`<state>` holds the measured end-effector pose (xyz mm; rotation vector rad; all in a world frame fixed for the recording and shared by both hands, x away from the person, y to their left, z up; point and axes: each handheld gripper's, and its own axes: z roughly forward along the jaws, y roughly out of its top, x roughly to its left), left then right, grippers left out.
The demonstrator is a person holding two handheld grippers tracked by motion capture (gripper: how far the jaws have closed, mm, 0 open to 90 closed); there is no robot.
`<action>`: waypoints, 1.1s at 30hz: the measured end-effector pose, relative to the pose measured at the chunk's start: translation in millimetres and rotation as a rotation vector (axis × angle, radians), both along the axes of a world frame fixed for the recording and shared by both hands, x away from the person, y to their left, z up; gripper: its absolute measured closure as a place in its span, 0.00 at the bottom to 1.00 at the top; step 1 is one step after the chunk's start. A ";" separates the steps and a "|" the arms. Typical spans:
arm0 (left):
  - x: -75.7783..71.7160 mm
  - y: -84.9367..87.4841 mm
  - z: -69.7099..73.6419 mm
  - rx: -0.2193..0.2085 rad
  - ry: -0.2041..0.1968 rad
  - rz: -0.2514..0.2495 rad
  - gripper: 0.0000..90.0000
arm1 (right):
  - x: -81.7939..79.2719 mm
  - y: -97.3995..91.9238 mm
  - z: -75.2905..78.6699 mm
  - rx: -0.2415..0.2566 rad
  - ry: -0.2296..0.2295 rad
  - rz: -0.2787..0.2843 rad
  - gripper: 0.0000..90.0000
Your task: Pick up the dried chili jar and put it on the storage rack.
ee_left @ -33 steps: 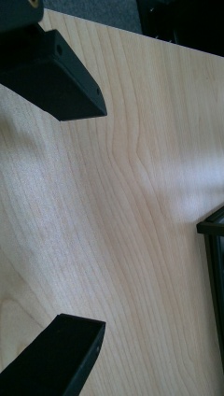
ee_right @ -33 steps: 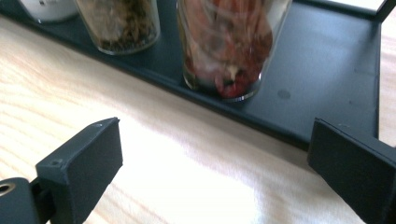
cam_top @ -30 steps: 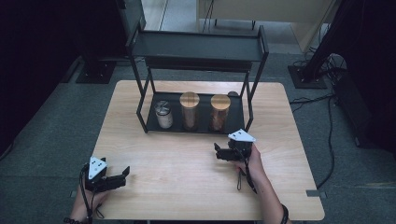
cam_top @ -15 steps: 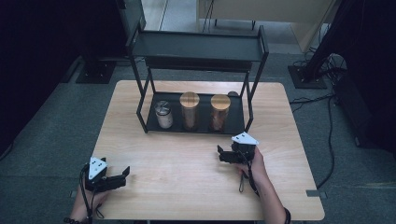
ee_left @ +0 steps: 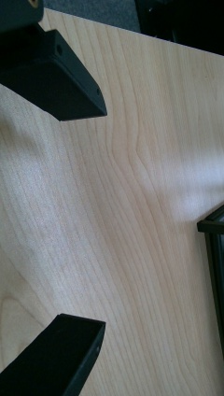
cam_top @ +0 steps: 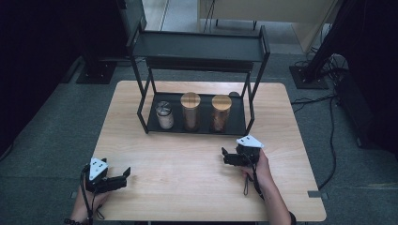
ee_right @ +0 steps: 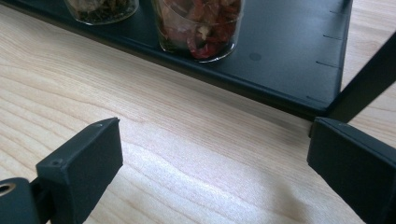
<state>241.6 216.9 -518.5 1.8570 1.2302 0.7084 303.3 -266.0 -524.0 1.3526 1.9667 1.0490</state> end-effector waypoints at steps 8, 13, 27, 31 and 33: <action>0.0 -0.3 0.0 0.002 0.000 0.001 0.01 | -4.6 -7.2 -0.1 -0.004 -0.001 -0.009 0.04; 0.0 -0.4 -0.1 0.003 0.000 0.001 0.01 | -7.7 -13.4 -0.3 -0.011 -0.002 -0.018 0.04; 0.1 -0.8 -0.1 0.007 0.001 0.002 0.01 | -17.9 -34.2 -0.7 -0.017 -0.002 -0.046 0.04; 0.0 -0.9 -0.2 0.008 0.000 0.003 0.01 | -21.2 -38.8 -0.7 -0.014 0.000 -0.052 0.04; 0.0 -1.1 -0.2 0.008 0.000 0.003 0.01 | -22.7 -40.5 -0.8 -0.017 -0.001 -0.051 0.04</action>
